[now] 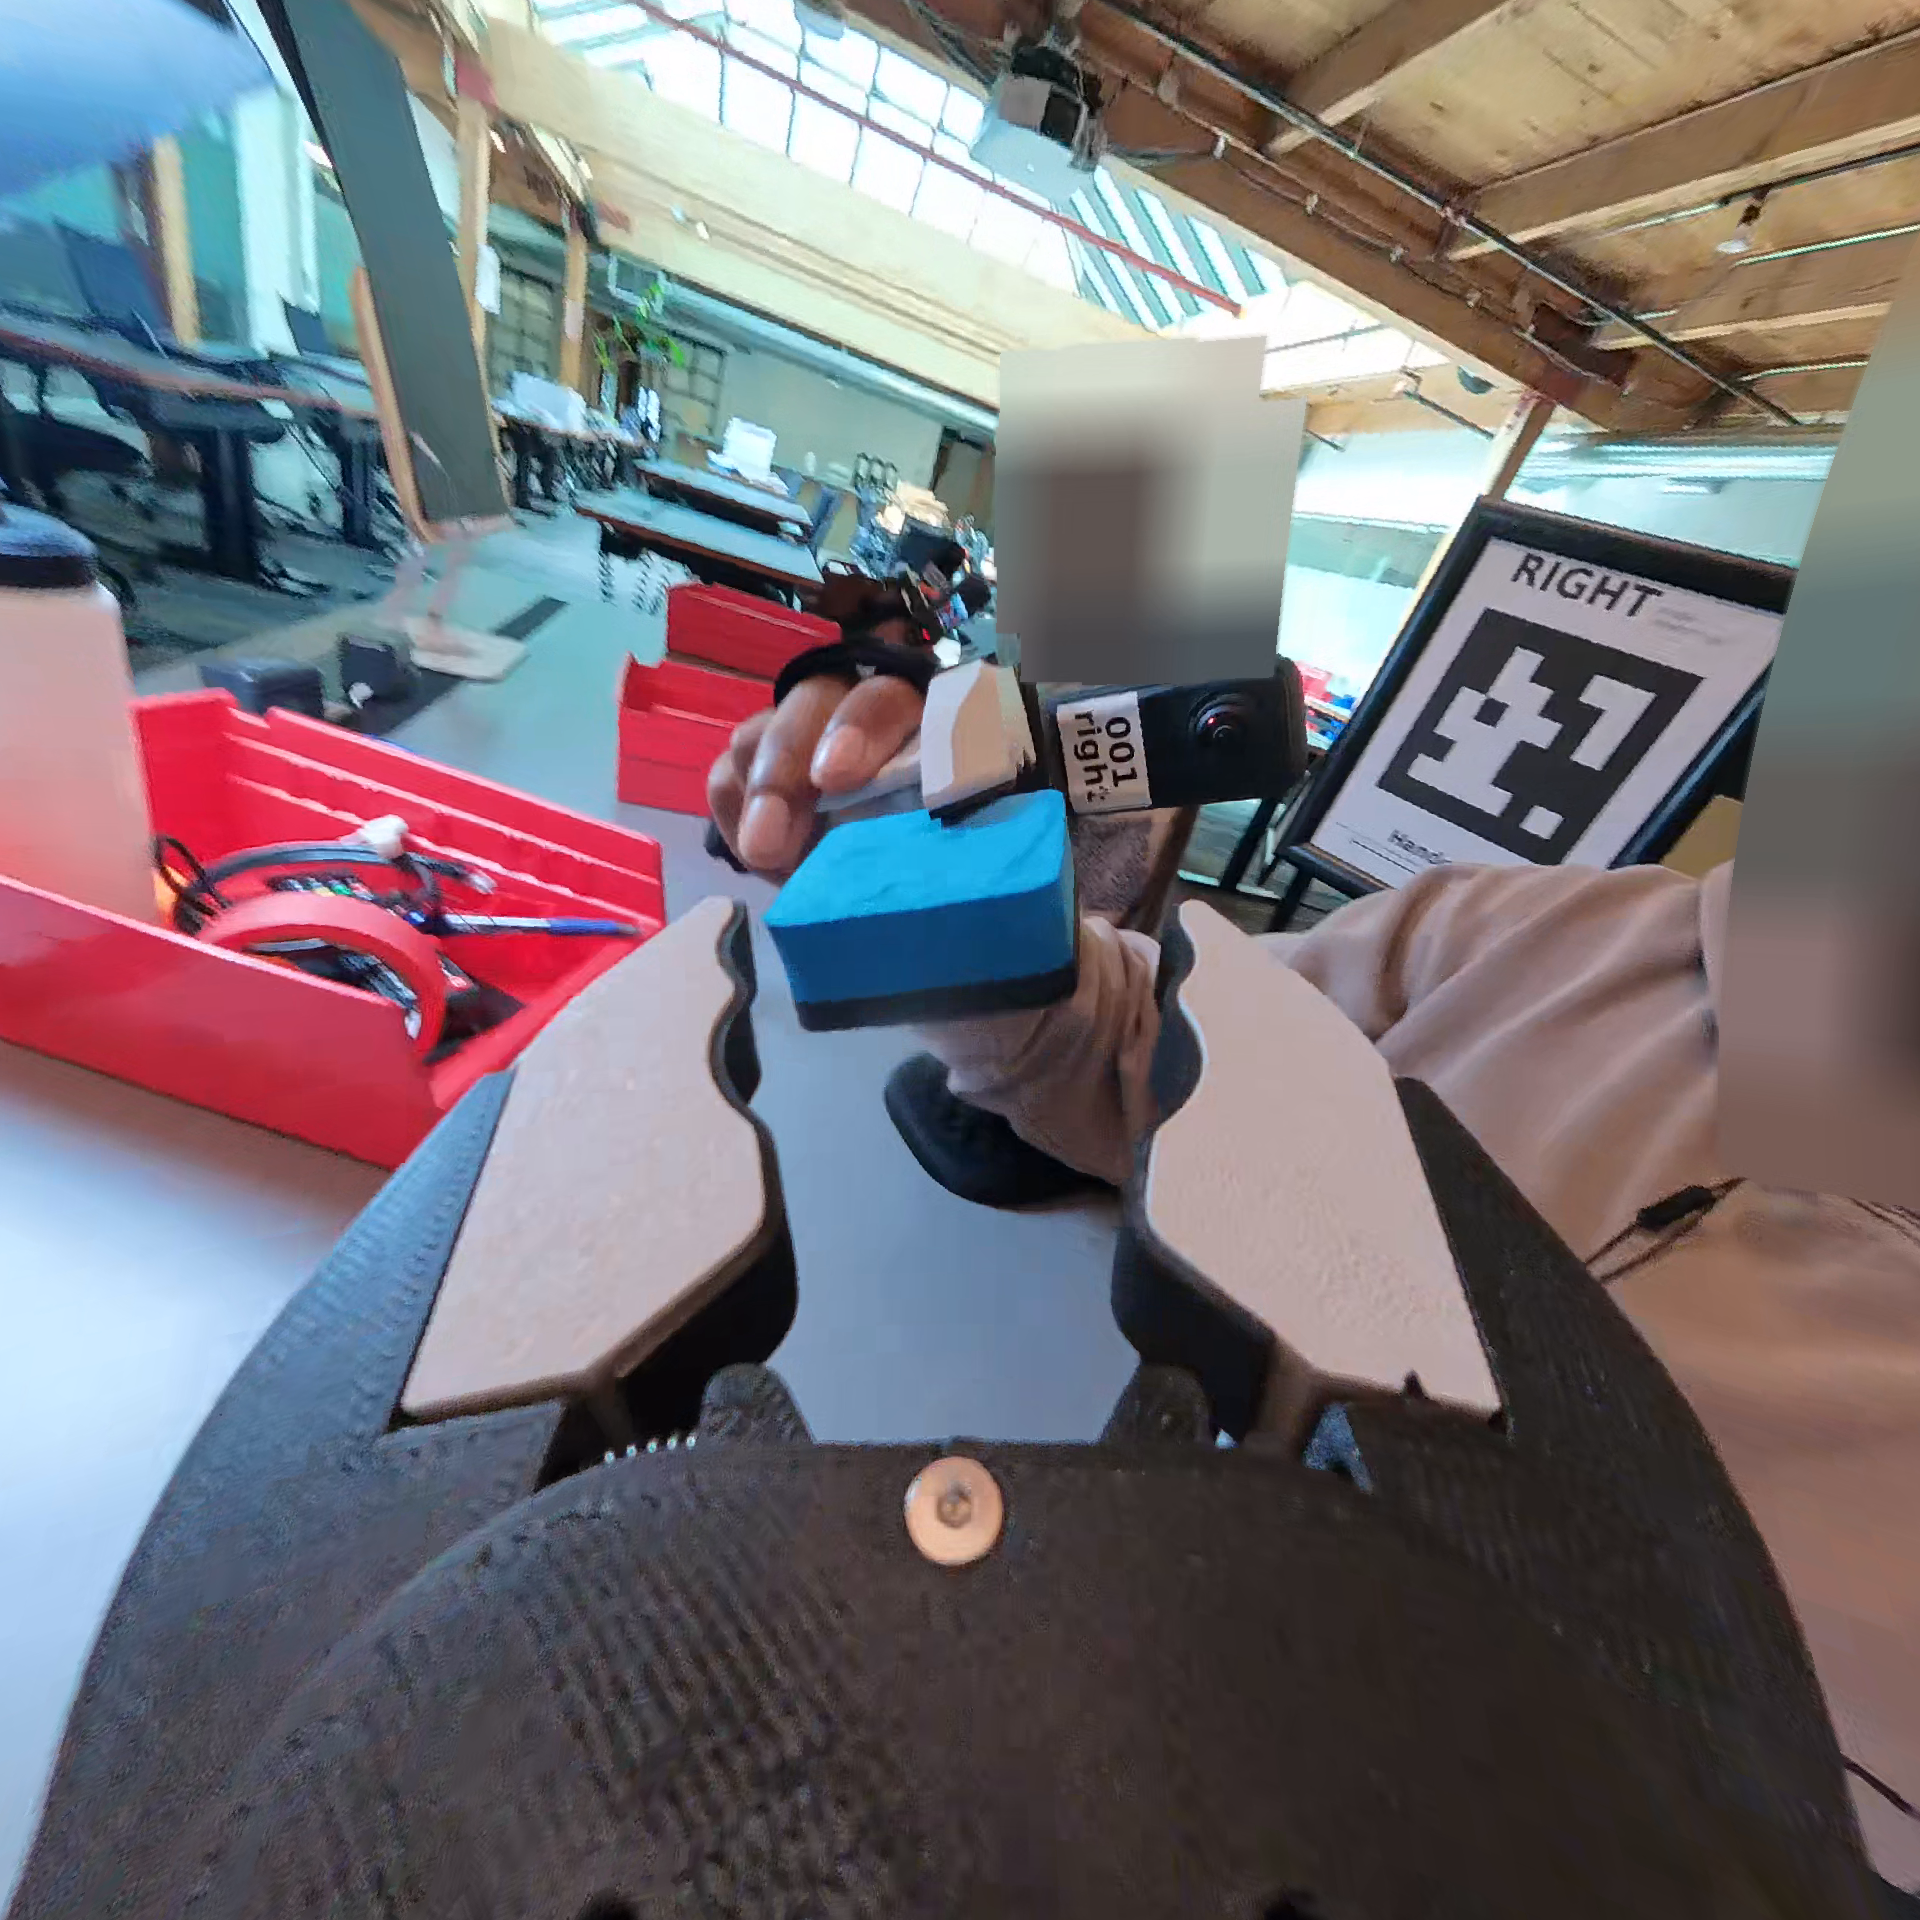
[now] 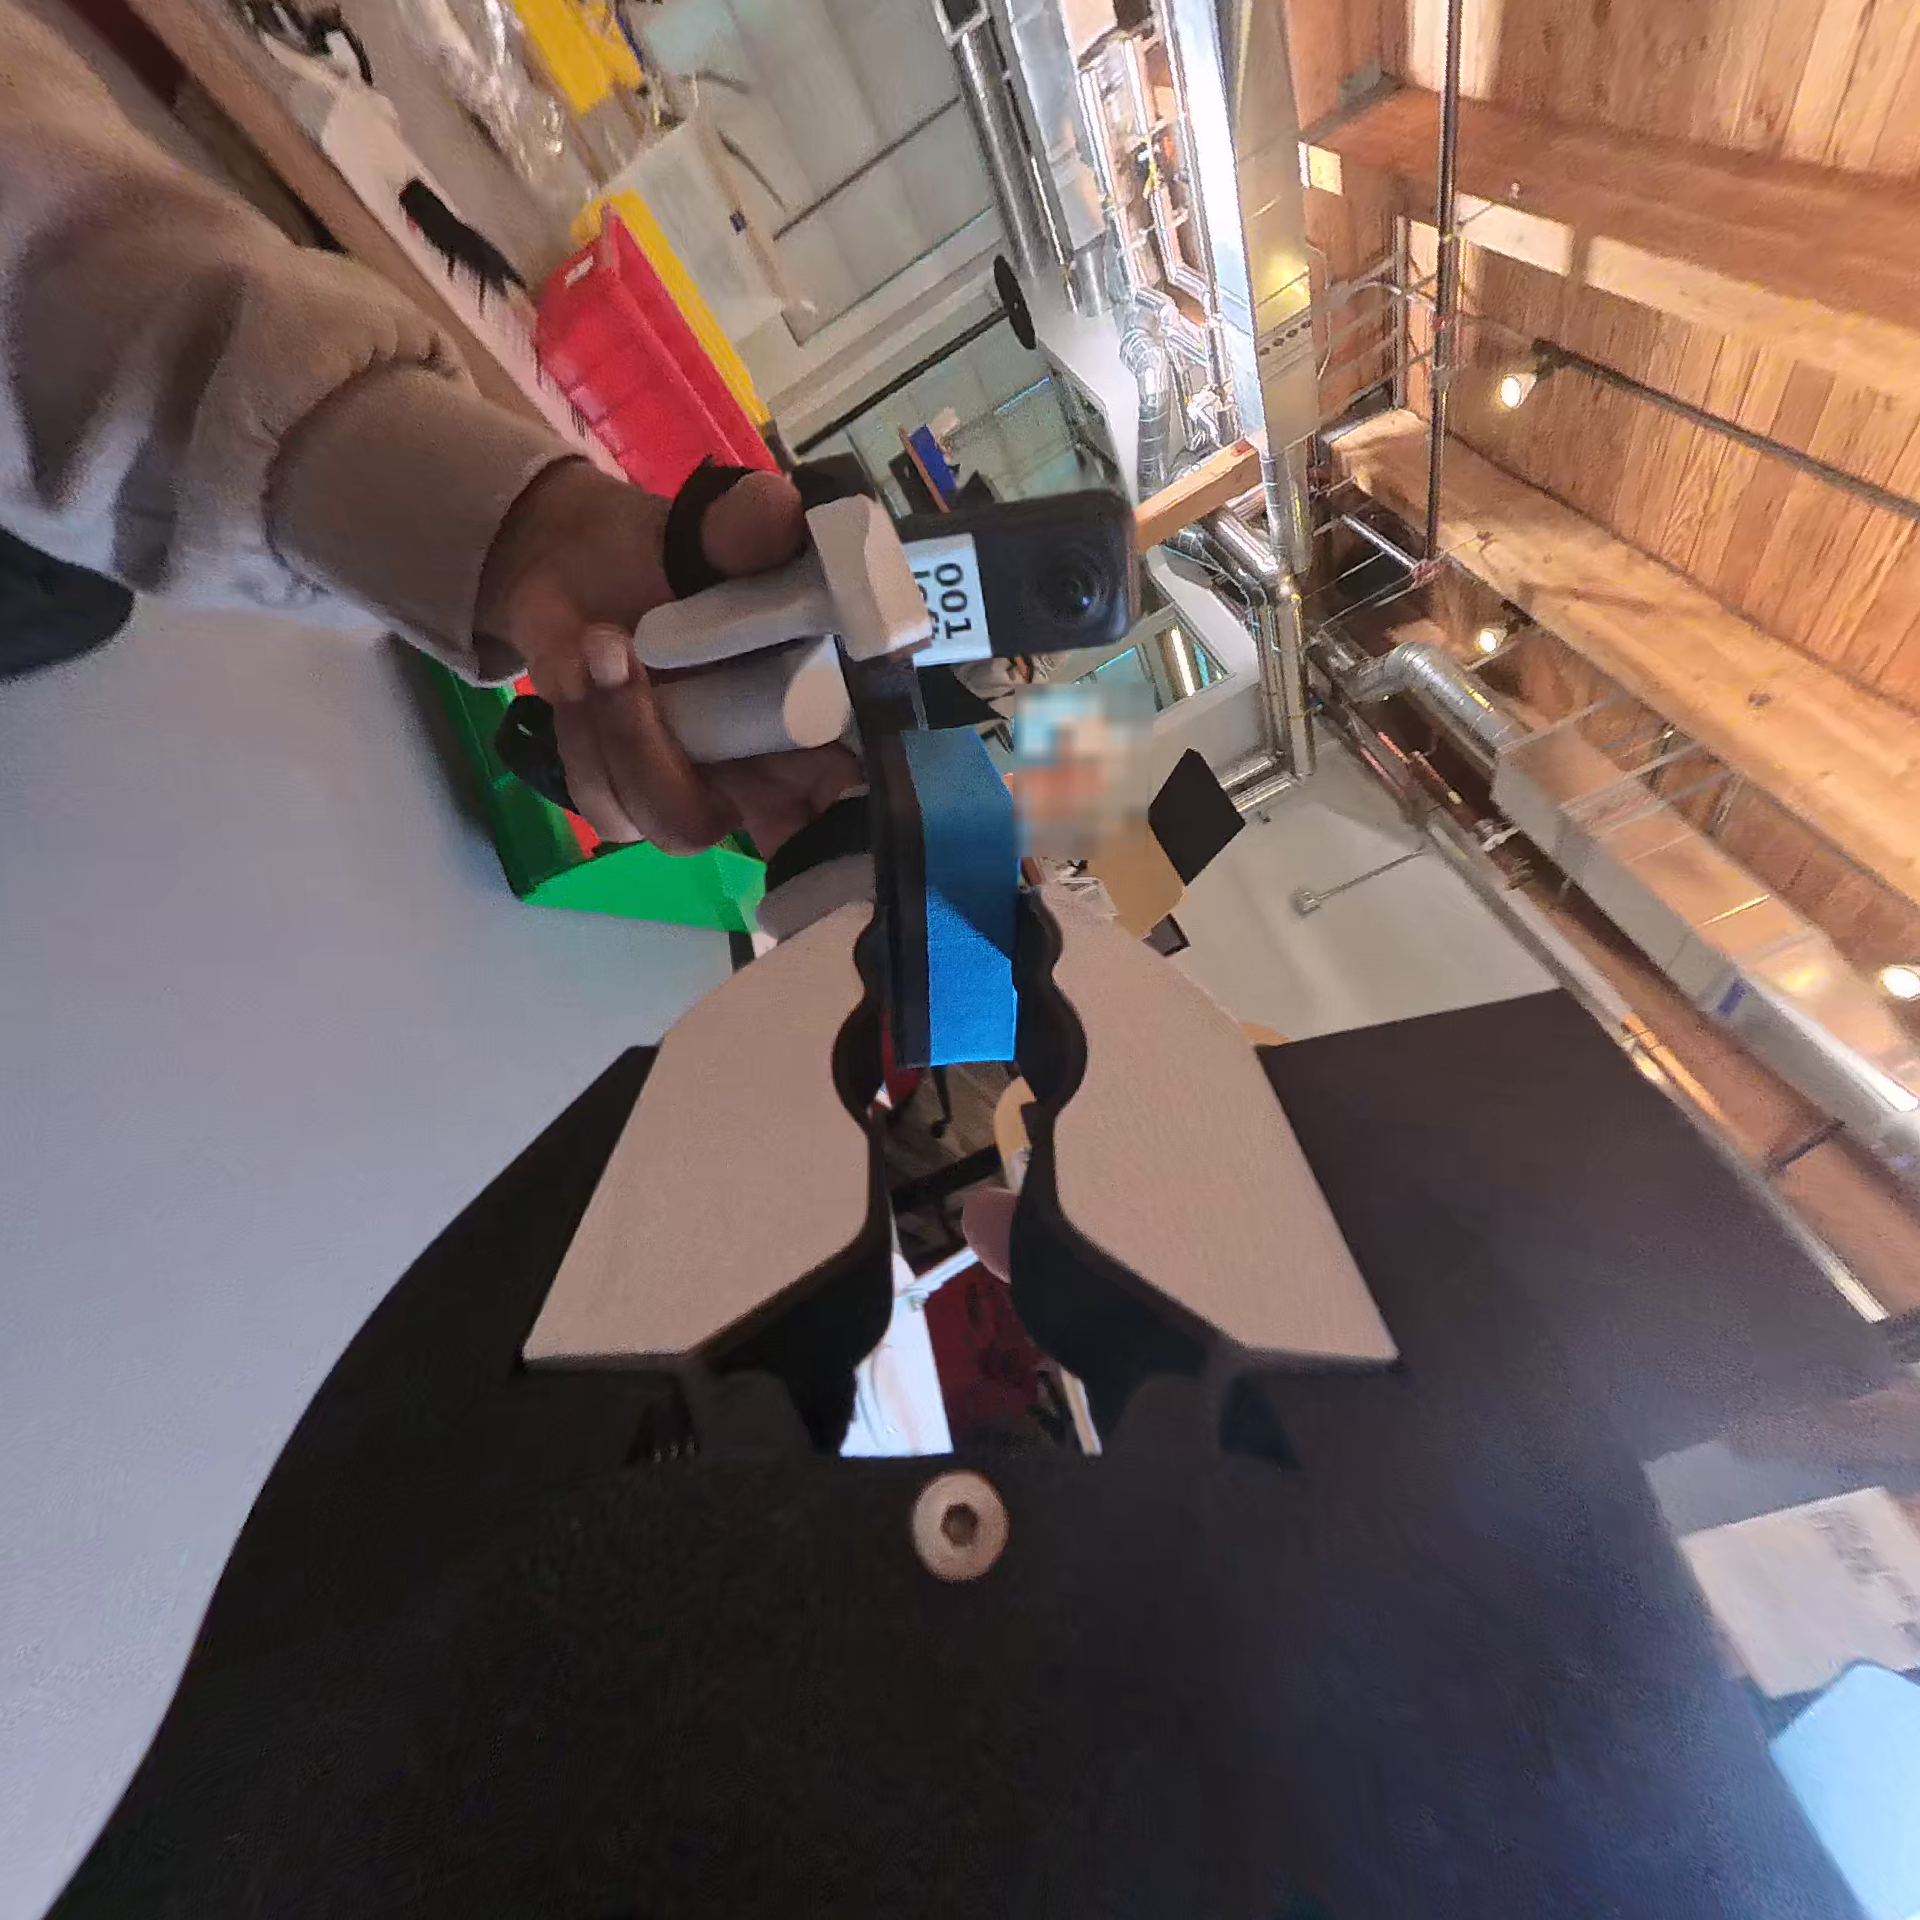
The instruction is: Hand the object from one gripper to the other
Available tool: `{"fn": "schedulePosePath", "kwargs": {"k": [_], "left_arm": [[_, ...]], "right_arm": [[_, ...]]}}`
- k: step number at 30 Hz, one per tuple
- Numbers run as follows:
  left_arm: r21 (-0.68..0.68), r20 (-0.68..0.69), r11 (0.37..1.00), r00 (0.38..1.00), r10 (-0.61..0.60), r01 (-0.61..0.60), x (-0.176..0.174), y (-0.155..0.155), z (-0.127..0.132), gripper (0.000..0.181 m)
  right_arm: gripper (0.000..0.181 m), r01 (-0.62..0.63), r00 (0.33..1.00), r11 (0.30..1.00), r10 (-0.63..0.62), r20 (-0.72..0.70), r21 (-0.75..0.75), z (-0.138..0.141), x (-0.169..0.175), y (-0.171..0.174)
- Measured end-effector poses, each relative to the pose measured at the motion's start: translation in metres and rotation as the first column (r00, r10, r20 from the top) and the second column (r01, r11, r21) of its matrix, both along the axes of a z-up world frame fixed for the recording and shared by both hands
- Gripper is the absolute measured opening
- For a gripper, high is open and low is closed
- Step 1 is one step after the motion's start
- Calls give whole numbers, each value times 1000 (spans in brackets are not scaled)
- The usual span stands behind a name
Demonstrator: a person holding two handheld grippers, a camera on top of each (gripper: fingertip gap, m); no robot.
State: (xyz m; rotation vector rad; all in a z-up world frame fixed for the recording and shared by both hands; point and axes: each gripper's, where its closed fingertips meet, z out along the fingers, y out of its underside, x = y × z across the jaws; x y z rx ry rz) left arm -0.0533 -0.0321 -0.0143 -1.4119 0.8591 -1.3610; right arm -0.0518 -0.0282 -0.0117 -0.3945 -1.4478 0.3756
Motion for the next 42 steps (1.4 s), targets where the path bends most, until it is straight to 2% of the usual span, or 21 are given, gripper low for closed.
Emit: {"fn": "schedulePosePath", "kwargs": {"k": [2,3,5,7,8,10,12,13,15,17,18,20,22,26,29,31,33,35,37,39,42], "left_arm": [[-43,-7,998,999,-44,44,4,-3,-4,77],[-61,-1,997,999,-48,48,4,-3,-5,74],[-80,7,996,999,-50,50,1,1,-5,56],[-42,-8,999,1000,-28,28,1,3,-6,56],[3,-27,1000,1000,10,-10,0,6,-7,56],[127,-66,987,992,107,-98,-3,11,-4,56],[309,-111,927,960,259,-214,-12,18,0,56],[404,-119,882,942,313,-242,-15,17,4,56],[545,-92,795,923,375,-268,-17,12,14,56],[603,-88,752,916,393,-265,-15,7,17,57],[623,-84,736,913,399,-264,-15,6,18,56],[646,-104,722,909,405,-248,-13,6,14,56],[671,-114,703,904,413,-236,-11,6,11,56],[716,-143,672,903,406,-190,-4,2,5,56],[779,-160,603,876,455,-171,-1,2,1,56],[807,-171,570,862,478,-156,-1,1,1,56],[827,-180,540,838,515,-155,-1,4,-1,56],[810,-192,563,832,520,-165,-2,6,-2,57],[769,-195,614,848,493,-180,-3,7,-2,58],[689,-160,695,891,424,-207,-4,4,5,60],[524,-91,817,938,335,-241,-12,4,16,61]], "right_arm": [[23,14,1000,998,-15,12,61,-4,-3,-3],[23,19,1000,996,-20,13,89,-5,-4,-4],[23,33,999,992,-35,20,120,-5,-4,-5],[23,57,998,992,-61,26,114,-6,-5,-1],[23,63,997,996,-65,37,64,-7,-5,2],[35,29,998,988,-20,56,-153,-6,-4,8],[50,-41,996,905,70,54,-423,-1,0,14],[55,-73,993,833,114,41,-548,2,1,18],[57,-156,974,632,228,-10,-759,6,3,21],[58,-218,939,423,335,-71,-879,7,2,18],[58,-233,923,346,374,-94,-909,6,0,16],[59,-251,892,246,434,-126,-936,4,-3,9],[62,-256,863,203,489,-129,-945,1,-5,-1],[68,-222,848,239,525,-66,-945,-8,-11,-15],[60,-214,828,156,552,-94,-964,-6,-13,-21],[37,-190,842,95,527,-113,-977,-7,-16,-14],[33,-203,832,37,533,-153,-978,-5,-16,-11],[33,-212,836,40,525,-160,-977,-5,-16,-8],[30,-223,855,92,497,-149,-970,-5,-16,-4],[29,-242,885,216,448,-124,-946,-3,-14,0],[28,-235,937,468,342,-71,-852,2,-9,6]]}}
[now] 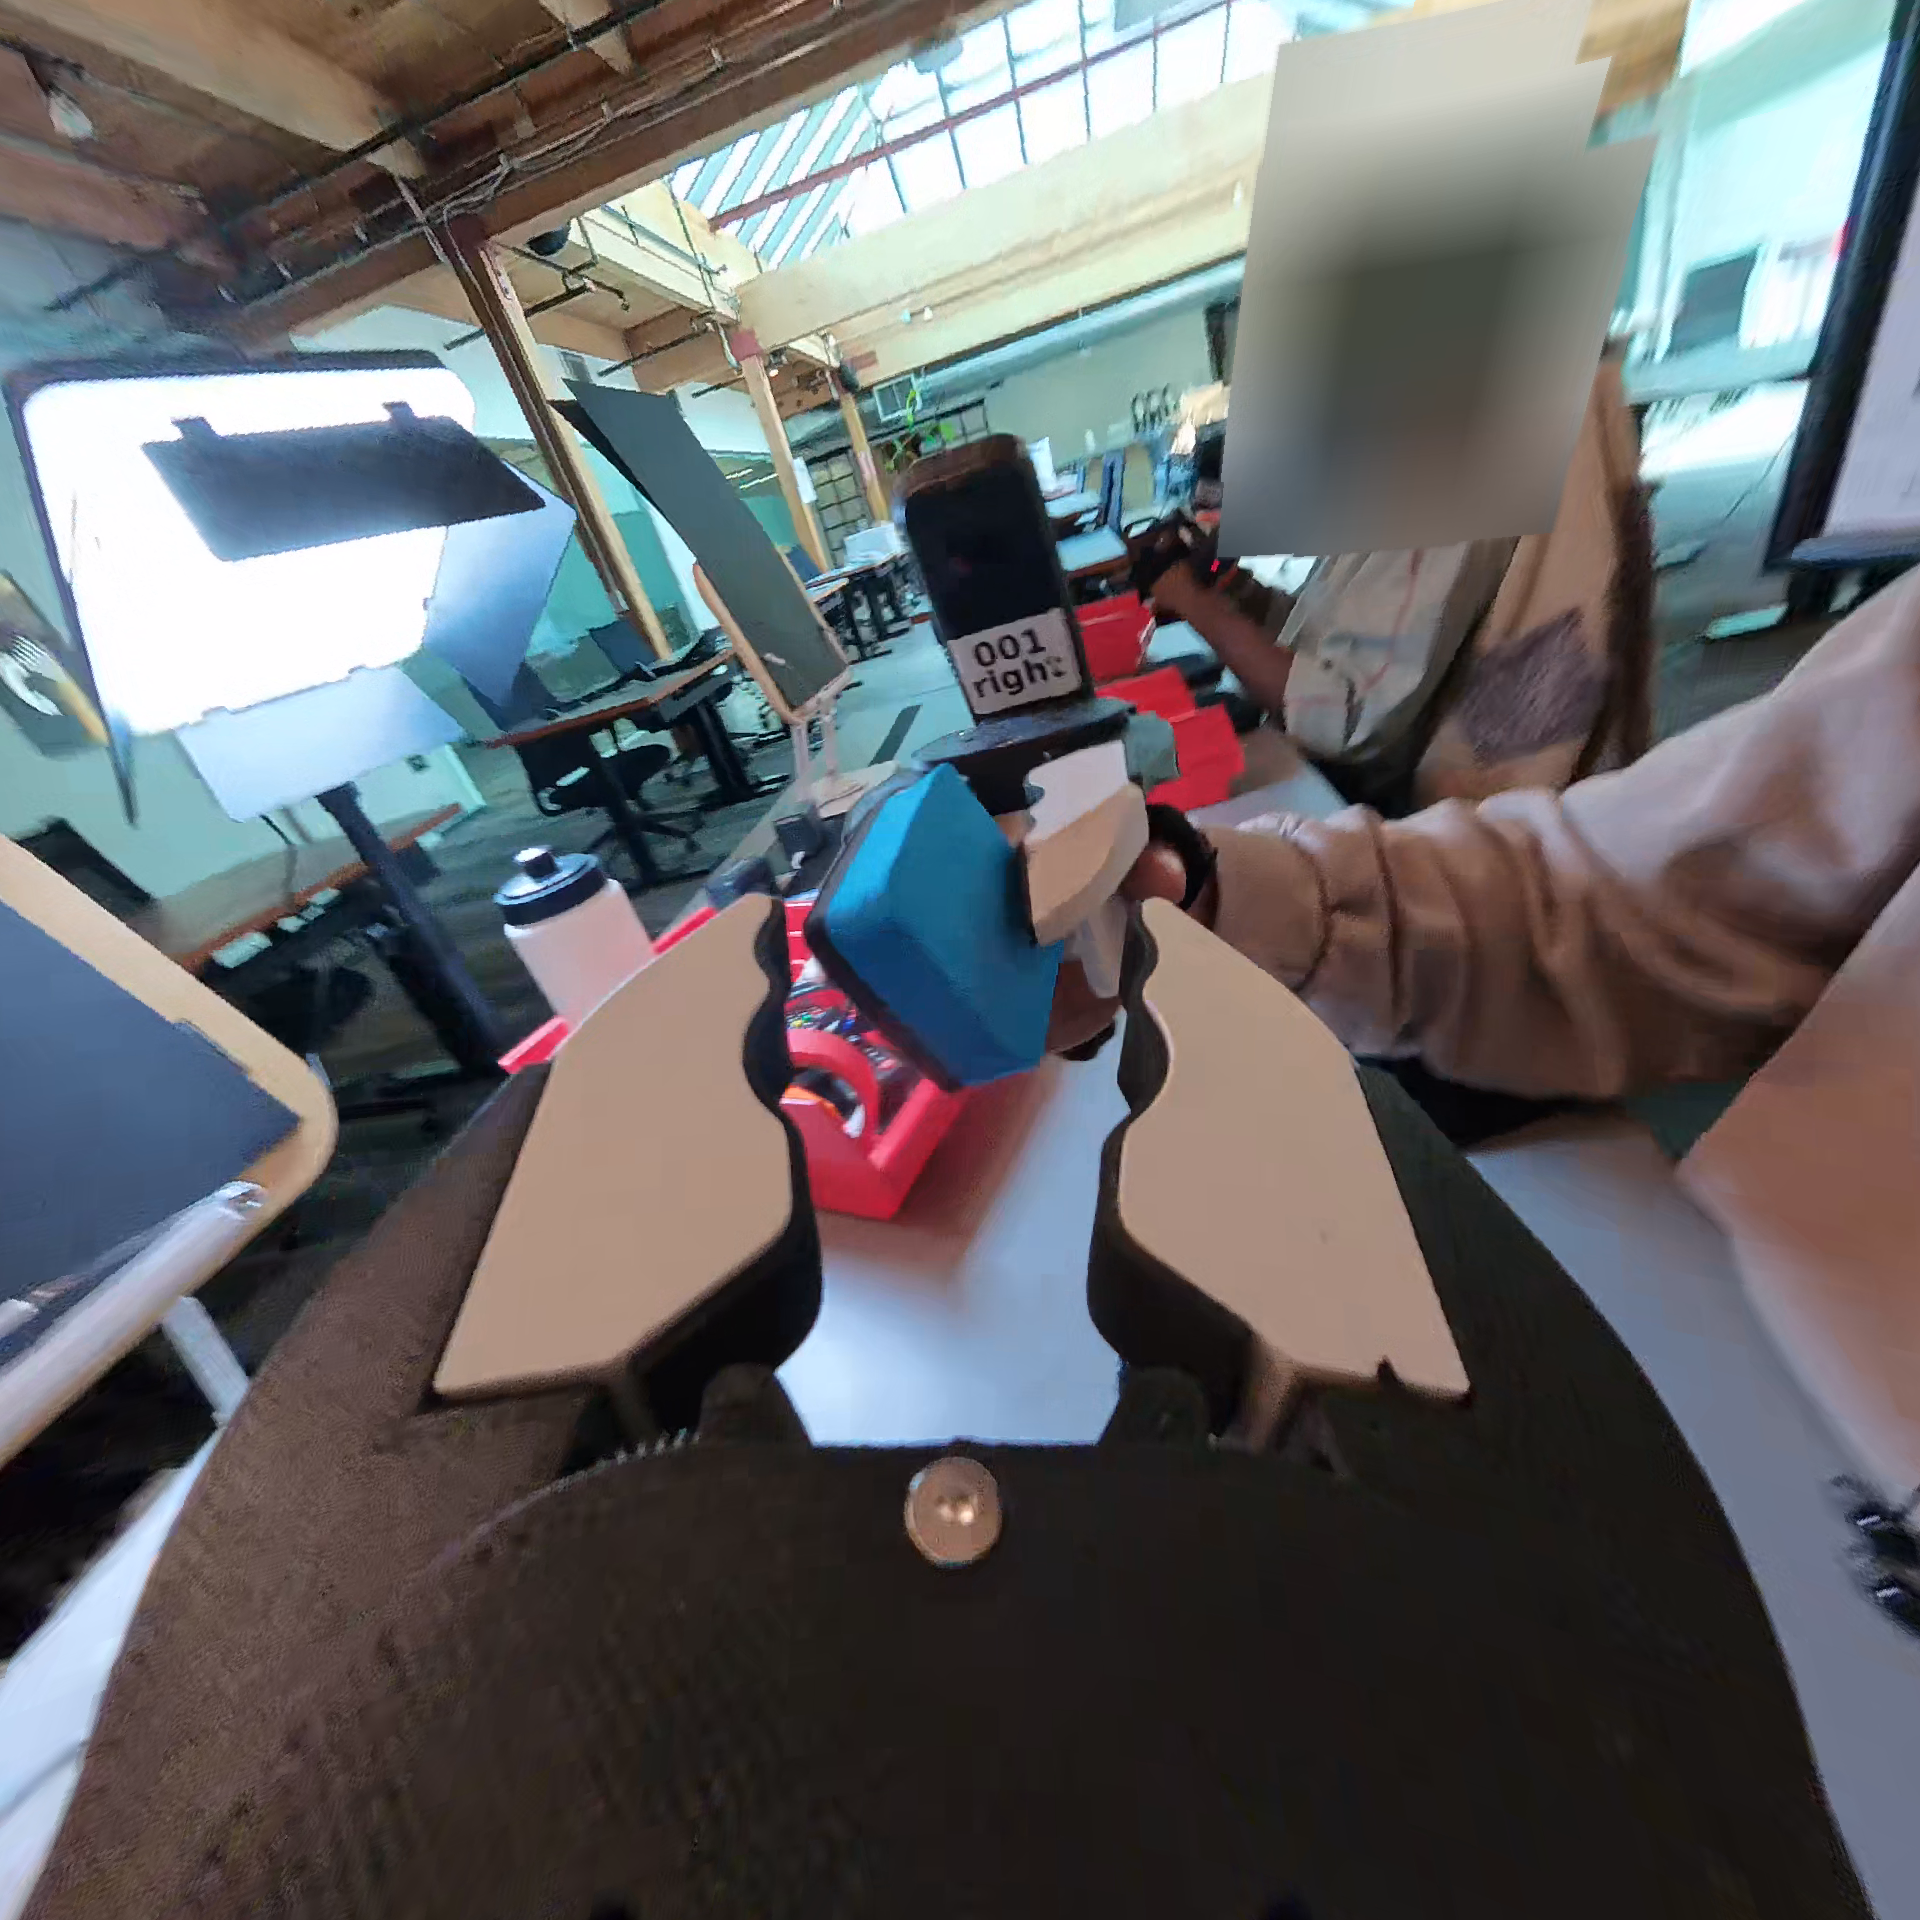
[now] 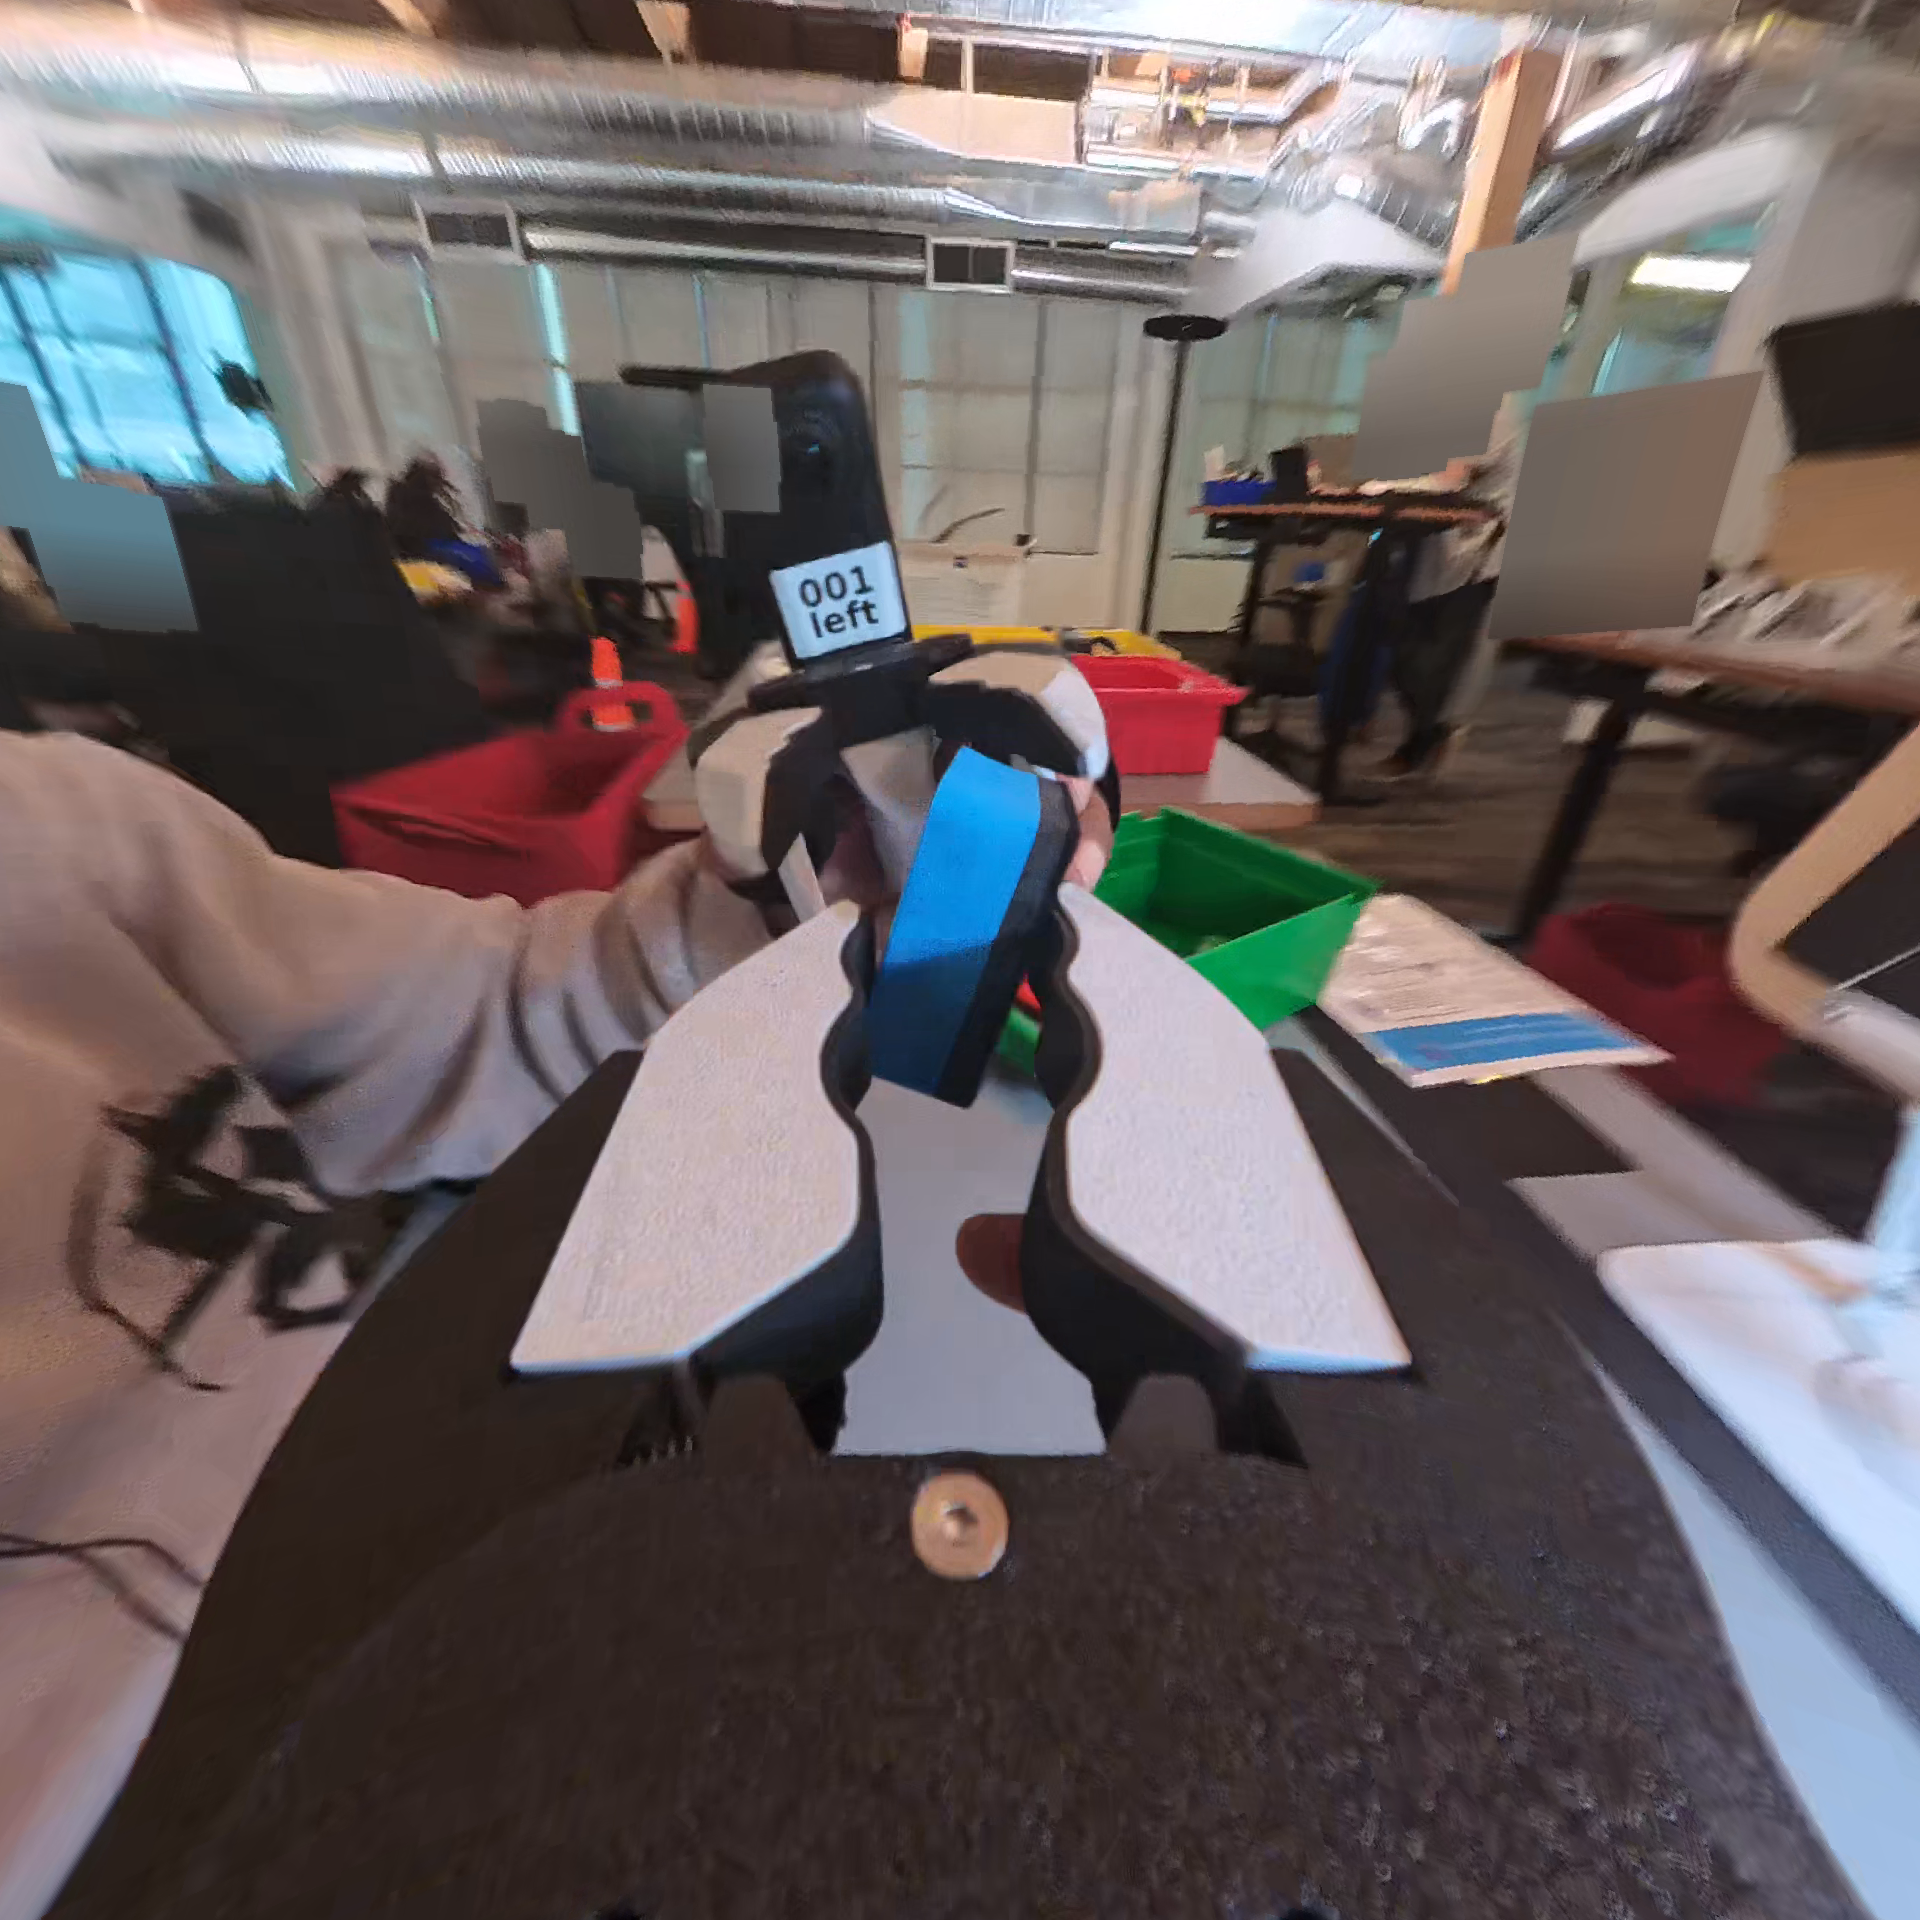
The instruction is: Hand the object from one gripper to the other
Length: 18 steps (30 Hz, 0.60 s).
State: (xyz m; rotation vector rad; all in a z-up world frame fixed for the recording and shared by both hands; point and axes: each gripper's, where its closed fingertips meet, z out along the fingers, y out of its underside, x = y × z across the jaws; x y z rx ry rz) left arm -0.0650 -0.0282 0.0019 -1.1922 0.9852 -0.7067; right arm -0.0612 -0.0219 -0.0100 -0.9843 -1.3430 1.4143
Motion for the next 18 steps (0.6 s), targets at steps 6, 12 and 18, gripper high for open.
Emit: {"fn": "schedulePosePath", "kwargs": {"k": [6,12,18], "left_arm": [[-314,252,916,952,-173,250,-3,-3,7,61],[-231,172,936,958,-231,267,11,-15,-1,52],[68,-54,997,998,-32,35,11,-13,-2,23]], "right_arm": [[28,192,980,884,-151,-128,426,10,9,-7],[28,131,988,872,-73,-139,472,9,8,-28],[31,107,994,927,-96,-49,358,3,6,-14]]}}
